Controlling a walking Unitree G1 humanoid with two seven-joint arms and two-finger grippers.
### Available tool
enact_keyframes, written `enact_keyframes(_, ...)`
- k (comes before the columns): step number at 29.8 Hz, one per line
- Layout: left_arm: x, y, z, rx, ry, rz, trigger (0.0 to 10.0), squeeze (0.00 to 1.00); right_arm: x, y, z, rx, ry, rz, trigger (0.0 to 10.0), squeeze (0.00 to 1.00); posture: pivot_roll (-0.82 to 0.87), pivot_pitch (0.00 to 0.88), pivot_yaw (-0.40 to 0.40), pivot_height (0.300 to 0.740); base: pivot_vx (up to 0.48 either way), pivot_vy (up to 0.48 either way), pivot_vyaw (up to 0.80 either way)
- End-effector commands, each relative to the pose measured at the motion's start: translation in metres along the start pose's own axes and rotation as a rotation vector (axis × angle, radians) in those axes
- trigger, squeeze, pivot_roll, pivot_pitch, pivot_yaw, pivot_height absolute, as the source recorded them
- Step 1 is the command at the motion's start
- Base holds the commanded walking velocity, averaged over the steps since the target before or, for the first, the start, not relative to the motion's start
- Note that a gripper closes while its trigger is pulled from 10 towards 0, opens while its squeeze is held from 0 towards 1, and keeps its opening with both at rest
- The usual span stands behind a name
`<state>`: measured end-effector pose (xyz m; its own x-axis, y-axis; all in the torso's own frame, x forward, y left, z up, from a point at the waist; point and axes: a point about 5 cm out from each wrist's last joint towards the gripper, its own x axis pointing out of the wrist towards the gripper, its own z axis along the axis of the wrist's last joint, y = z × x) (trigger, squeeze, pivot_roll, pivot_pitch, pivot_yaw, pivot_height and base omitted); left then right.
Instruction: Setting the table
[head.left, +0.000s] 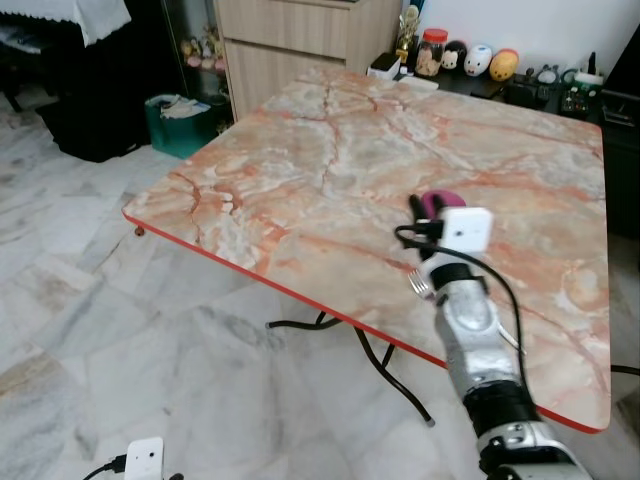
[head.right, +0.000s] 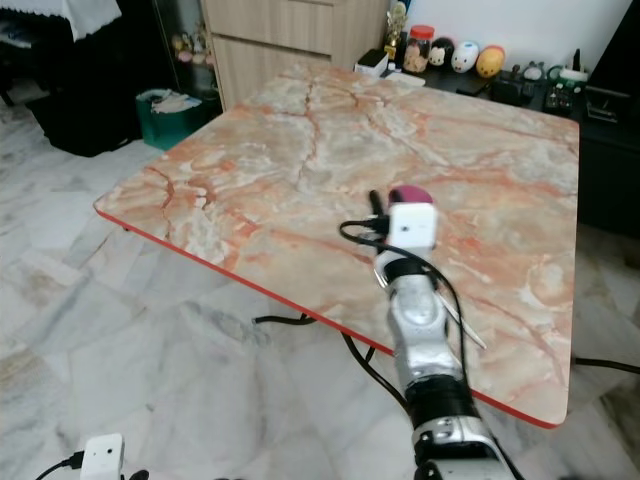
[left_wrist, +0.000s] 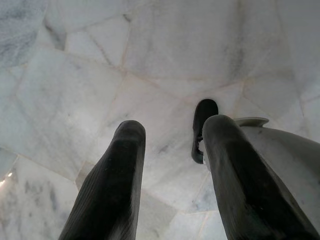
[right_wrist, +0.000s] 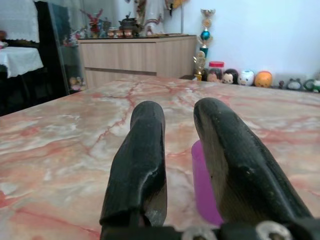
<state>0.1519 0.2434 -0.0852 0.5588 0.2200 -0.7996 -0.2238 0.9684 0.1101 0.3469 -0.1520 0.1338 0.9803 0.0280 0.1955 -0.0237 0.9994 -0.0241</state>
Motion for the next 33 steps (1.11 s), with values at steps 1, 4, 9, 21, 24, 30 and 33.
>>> enact_keyframes(1, -0.001, 0.001, -0.004, 0.014, 0.019, -0.004, 10.0, 0.0, -0.002, -0.004, -0.002, 0.003, 0.012, -0.025, 10.0, 0.0, 0.04, 0.0, -0.041, 0.74, 0.0, 0.0, 0.0)
enact_keyframes(4, -0.001, 0.001, -0.004, 0.016, 0.02, -0.004, 10.0, 0.0, -0.004, -0.011, -0.005, -0.031, 0.048, -0.048, 10.0, 0.0, 0.04, 0.0, -0.042, 0.74, 0.0, 0.0, 0.0)
enact_keyframes(9, -0.001, 0.001, -0.005, 0.028, 0.026, -0.006, 10.0, 0.0, -0.026, -0.04, -0.023, -0.193, 0.307, 0.062, 10.0, 0.0, 0.03, 0.0, -0.037, 0.74, 0.0, 0.0, 0.0)
enact_keyframes(21, -0.001, 0.002, -0.004, 0.052, 0.029, -0.015, 10.0, 0.0, -0.041, -0.073, -0.013, -0.205, 0.437, 0.194, 10.0, 0.0, 0.01, 0.0, -0.021, 0.74, 0.0, 0.0, 0.0)
enact_keyframes(24, -0.001, 0.002, -0.004, 0.052, 0.028, -0.015, 10.0, 0.0, -0.041, -0.073, -0.013, -0.213, 0.451, 0.209, 10.0, 0.0, 0.02, 0.0, -0.021, 0.74, 0.0, 0.0, 0.0)
enact_keyframes(30, -0.001, 0.002, -0.004, 0.049, 0.032, -0.016, 10.0, 0.0, -0.054, -0.068, -0.02, -0.223, 0.597, 0.35, 10.0, 1.0, 0.02, 0.0, -0.02, 0.74, 0.0, 0.0, 0.0)
enact_keyframes(33, -0.001, 0.002, -0.004, 0.049, 0.033, -0.017, 10.0, 0.0, -0.054, -0.07, -0.022, -0.226, 0.618, 0.325, 10.0, 1.0, 0.01, 0.0, -0.018, 0.74, 0.0, 0.0, 0.0)
